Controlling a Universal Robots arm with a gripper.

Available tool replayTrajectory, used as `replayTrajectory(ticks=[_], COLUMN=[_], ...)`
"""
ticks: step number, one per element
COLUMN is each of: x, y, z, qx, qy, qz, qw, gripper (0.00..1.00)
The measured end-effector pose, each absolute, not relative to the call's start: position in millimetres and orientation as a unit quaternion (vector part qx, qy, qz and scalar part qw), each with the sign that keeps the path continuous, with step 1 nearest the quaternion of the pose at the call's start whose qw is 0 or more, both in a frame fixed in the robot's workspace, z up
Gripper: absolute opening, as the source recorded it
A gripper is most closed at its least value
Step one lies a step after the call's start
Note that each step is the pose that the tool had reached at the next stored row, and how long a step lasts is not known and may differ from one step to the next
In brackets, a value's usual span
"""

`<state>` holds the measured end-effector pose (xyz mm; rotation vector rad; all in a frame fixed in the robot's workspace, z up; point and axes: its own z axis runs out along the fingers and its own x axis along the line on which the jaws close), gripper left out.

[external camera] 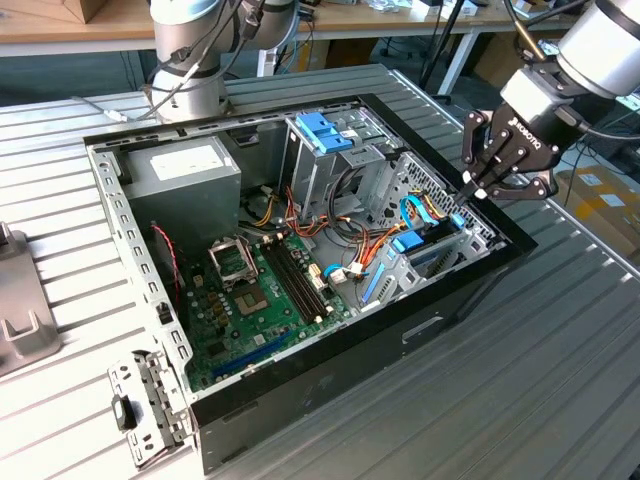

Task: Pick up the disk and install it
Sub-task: 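Insert the second disk wire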

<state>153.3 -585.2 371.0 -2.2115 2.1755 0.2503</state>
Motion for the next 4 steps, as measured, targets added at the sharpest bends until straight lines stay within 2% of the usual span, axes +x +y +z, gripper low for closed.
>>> replayTrajectory(ticks=[4], x=[153.8], y=[-585.3], z=[371.1], qx=[-0.711], qy=[0.699], qz=[0.08], qw=[0.015], gripper=[0.11])
